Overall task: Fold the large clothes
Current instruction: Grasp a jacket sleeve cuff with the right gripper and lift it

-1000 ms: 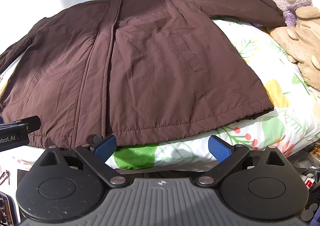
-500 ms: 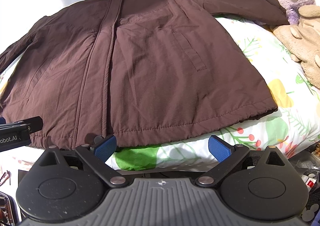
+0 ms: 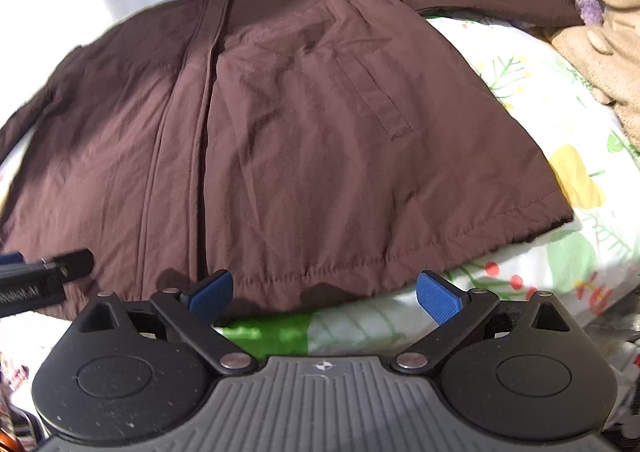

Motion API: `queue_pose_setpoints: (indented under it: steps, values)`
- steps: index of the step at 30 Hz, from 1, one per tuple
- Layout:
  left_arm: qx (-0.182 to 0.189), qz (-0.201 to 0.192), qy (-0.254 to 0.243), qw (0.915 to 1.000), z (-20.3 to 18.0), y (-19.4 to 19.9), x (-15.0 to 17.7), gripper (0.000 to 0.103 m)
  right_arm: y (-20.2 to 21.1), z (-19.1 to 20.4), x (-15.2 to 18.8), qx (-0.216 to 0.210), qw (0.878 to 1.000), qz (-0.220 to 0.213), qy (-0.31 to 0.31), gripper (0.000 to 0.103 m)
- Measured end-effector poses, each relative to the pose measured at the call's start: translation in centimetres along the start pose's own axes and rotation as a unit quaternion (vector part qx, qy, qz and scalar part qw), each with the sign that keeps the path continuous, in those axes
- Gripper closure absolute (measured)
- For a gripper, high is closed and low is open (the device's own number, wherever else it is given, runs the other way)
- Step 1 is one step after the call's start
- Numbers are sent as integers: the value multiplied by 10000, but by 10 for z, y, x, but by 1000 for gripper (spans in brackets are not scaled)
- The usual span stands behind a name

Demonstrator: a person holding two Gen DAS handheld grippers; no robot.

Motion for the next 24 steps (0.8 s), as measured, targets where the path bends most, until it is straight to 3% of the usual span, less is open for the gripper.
queue_pose_setpoints:
  steps: [3, 6, 7, 11, 14, 17, 20, 24]
  values:
    - [107, 64, 98, 9999, -3, -12, -9, 0, 0, -16, -26, -625, 9936, -668, -667, 5]
    - [226, 55, 268, 9994, -6, -30, -24, 0, 0, -48, -63, -1464, 9622, -1592, -1656, 5]
    - [249, 12, 336, 9991, -6, -36, -31, 0, -2, -58, -72, -1518, 9555, -1729, -1847, 5]
    - [263, -238, 551, 9979, -10, -67, -62, 0, -33, -123, -126, -1302, 9335, -2092, -2604, 5]
    - [244, -467, 515, 9973, -12, -93, -86, 0, -64, -194, -166, -986, 9008, -2620, -3318, 5]
    - [34, -776, 444, 9960, -9, -119, -109, 0, -103, -255, -188, -659, 8689, -2795, -4032, 6]
    - [-100, -799, 563, 9952, -2, -147, -123, 0, -137, -301, -203, -277, 8461, -2896, -4467, 24]
    - [-210, -513, 892, 9945, 10, -177, -124, 0, -167, -335, -218, 0, 8210, -3014, -4849, 31]
Point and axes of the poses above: each gripper's, at about its wrist camera, not at the fingertips, and y roughly against the way its jaws point, z to its left, x to its underside, the point moved 7 cm from there along -y, roughly the way its jaws point, and after that the axes turned 14 degrees about -z, right-handed, at the moved point
